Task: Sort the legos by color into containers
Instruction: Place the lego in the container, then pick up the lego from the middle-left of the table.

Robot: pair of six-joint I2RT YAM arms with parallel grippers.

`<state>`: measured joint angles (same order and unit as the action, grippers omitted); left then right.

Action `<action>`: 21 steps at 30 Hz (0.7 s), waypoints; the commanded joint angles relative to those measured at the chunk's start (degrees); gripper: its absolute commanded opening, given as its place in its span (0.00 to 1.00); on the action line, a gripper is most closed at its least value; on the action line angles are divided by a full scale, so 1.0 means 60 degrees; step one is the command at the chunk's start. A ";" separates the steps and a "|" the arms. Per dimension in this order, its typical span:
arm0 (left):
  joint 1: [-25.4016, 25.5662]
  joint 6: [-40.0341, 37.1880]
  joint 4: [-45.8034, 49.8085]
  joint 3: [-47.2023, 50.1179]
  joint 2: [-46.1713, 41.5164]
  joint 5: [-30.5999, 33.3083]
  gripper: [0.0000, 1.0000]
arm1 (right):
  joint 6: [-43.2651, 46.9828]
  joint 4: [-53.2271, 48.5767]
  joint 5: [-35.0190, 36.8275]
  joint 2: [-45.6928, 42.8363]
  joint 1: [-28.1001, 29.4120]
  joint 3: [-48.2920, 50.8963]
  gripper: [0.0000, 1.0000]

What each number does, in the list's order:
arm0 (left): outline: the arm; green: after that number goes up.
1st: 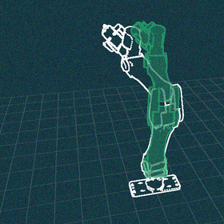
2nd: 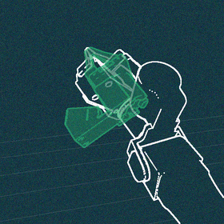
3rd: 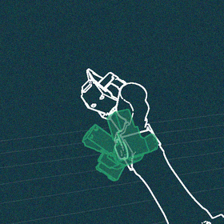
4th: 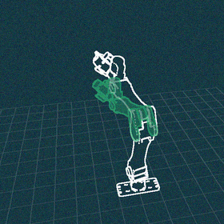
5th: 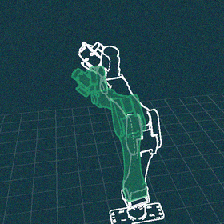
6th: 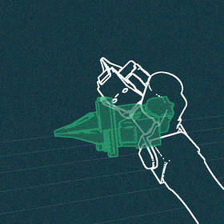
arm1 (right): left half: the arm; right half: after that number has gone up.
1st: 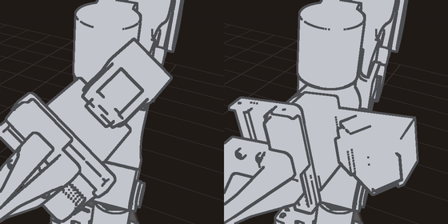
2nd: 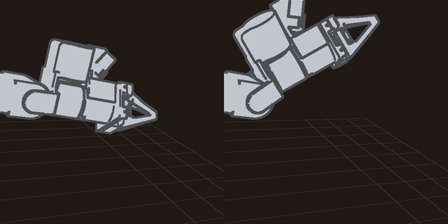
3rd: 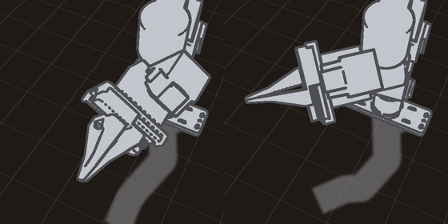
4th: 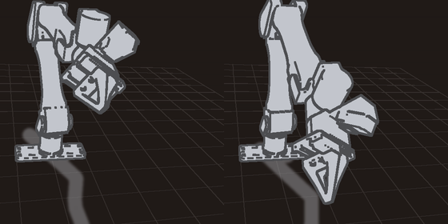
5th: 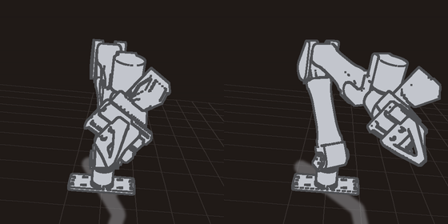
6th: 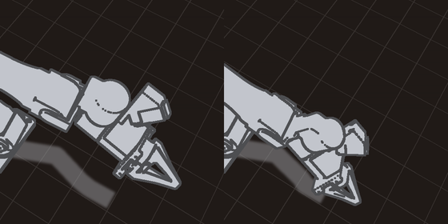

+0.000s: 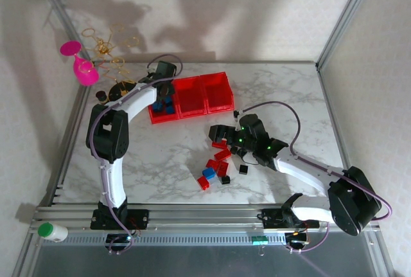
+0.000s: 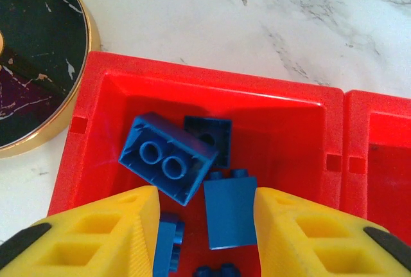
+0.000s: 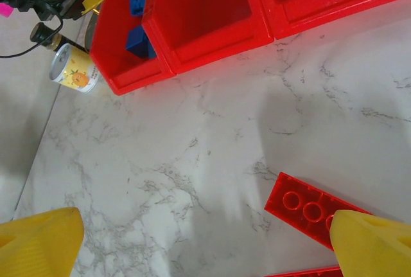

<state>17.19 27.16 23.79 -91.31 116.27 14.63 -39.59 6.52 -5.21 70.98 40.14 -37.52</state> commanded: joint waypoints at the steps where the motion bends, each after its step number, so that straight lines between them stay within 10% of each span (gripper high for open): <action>1: 0.0106 0.0066 0.0134 0.0355 -0.1103 -0.0323 0.44 | 0.0212 -0.0220 -0.0010 -0.0345 -0.0322 -0.0251 0.99; 21: 0.3792 0.0501 0.0533 0.5491 -0.6078 -0.2468 0.54 | -0.0022 -0.3685 0.0320 -0.2581 -0.0783 0.0663 0.99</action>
<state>37.15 29.32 24.10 -60.49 81.89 3.88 -38.46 -9.56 -4.89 57.41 35.90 -34.81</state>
